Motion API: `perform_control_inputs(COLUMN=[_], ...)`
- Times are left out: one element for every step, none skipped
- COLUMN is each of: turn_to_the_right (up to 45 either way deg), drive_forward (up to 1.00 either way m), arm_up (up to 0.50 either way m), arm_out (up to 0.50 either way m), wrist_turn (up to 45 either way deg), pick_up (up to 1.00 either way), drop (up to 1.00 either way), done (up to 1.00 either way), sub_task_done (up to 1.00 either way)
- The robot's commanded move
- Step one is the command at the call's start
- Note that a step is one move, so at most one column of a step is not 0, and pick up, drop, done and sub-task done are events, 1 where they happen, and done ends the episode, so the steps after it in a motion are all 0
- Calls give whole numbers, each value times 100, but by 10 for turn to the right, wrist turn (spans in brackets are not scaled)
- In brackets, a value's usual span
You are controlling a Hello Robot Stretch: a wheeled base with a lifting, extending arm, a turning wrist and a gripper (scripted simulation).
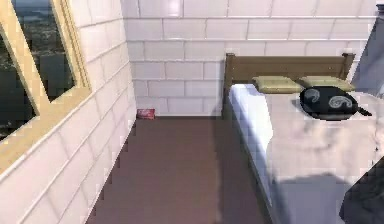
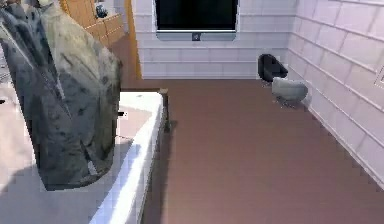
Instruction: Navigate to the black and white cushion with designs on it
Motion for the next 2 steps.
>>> perform_control_inputs(turn_to_the_right=[0,450], drive_forward=[100,0], arm_up=[0,0], arm_out=[0,0], wrist_turn=[0,0], pick_up=[0,0], drop=[0,0], done=[0,0], sub_task_done=[0,0])
